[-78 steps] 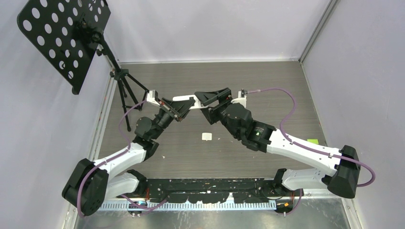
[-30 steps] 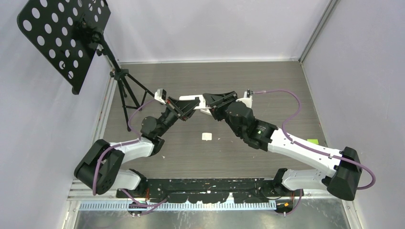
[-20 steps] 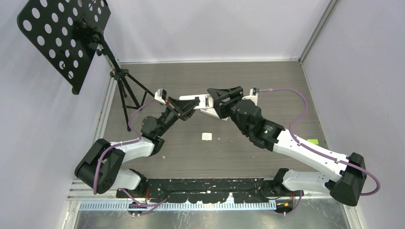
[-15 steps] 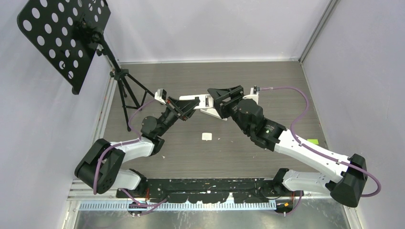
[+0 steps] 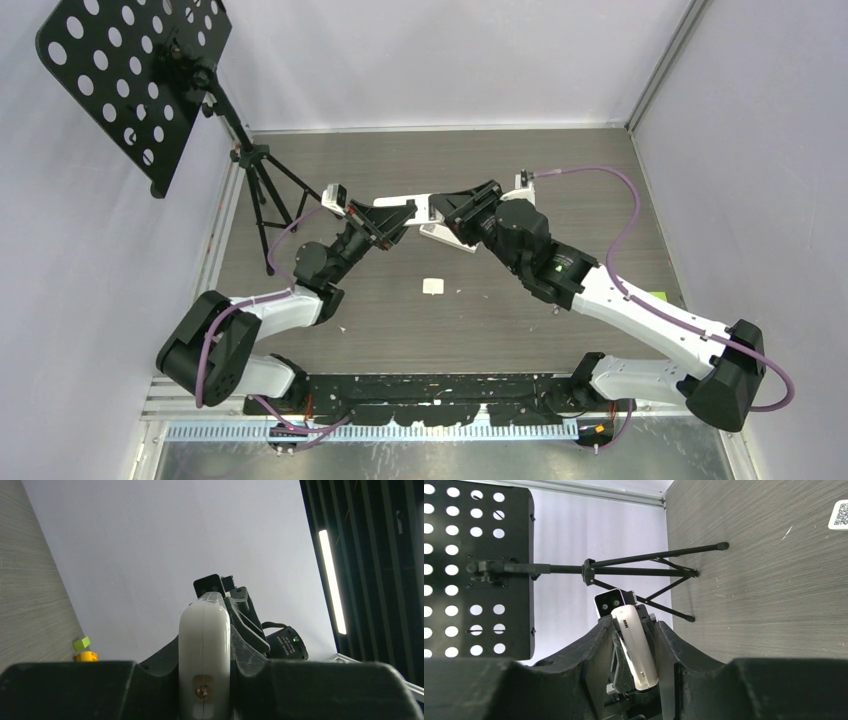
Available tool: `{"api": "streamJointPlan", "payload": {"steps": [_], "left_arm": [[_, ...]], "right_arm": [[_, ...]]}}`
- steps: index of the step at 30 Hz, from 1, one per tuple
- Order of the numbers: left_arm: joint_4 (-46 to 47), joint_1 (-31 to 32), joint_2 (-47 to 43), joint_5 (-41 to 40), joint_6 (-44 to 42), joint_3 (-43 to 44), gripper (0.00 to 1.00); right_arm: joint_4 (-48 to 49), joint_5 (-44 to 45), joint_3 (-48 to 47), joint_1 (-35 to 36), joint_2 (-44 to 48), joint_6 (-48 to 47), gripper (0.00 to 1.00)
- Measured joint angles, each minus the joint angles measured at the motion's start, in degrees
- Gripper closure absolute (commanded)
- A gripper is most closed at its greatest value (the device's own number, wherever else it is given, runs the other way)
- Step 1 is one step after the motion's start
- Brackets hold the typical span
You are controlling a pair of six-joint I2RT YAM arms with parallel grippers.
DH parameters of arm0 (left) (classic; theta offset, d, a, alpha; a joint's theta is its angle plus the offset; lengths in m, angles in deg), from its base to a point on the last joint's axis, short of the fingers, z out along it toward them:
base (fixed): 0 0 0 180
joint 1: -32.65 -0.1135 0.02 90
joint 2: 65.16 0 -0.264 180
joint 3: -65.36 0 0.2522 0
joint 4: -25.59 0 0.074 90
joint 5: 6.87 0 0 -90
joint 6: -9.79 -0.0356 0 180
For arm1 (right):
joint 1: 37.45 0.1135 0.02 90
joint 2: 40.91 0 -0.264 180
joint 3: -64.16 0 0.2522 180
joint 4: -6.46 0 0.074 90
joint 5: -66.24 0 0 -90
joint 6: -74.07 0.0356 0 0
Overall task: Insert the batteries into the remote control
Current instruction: Adjust the battery in the remote control.
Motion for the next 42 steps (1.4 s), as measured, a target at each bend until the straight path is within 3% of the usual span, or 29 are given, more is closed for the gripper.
{"api": "streamJointPlan", "payload": {"steps": [9,15,17,19,24,27,35,39,42], "left_arm": [[-0.2,-0.1,0.0,0.0,-0.1,0.0,1.00],[-1.9,-0.2,-1.0,-0.1,0.1,0.0,1.00],[-3.0,-0.2,-1.6,-0.1,0.3,0.0,1.00],[-3.8,-0.2,-2.2,-0.2,0.1,0.0,1.00],[-5.5,-0.2,-3.4,-0.1,-1.6,0.0,1.00],[-6.9,-0.2,-4.0,0.2,-4.2,0.0,1.00],[-17.1,-1.6,-8.9,1.8,-17.4,0.0,1.00],[-24.0,-2.1,-10.9,4.5,-27.4,0.0,1.00],[-27.3,-2.1,-11.1,7.5,-33.0,0.0,1.00]], "right_arm": [[-2.4,-2.0,-1.7,-0.3,-1.3,-1.6,0.59],[-4.2,-2.8,-2.6,-0.7,-1.9,-2.6,0.81],[-4.2,-3.2,-2.6,-0.9,-1.9,-3.0,0.81],[-4.1,-3.6,-2.6,-0.9,-1.9,-3.0,0.75],[-3.9,-4.6,-2.6,-1.2,-1.8,-2.6,0.42],[-3.6,-5.5,-2.2,-1.6,-1.4,-3.1,0.32],[-11.8,-1.2,0.4,-2.4,8.7,-9.9,0.30],[-23.1,7.0,1.0,-2.7,14.4,-11.4,0.31],[-33.9,11.7,0.8,-5.0,13.7,-11.2,0.31]]}}
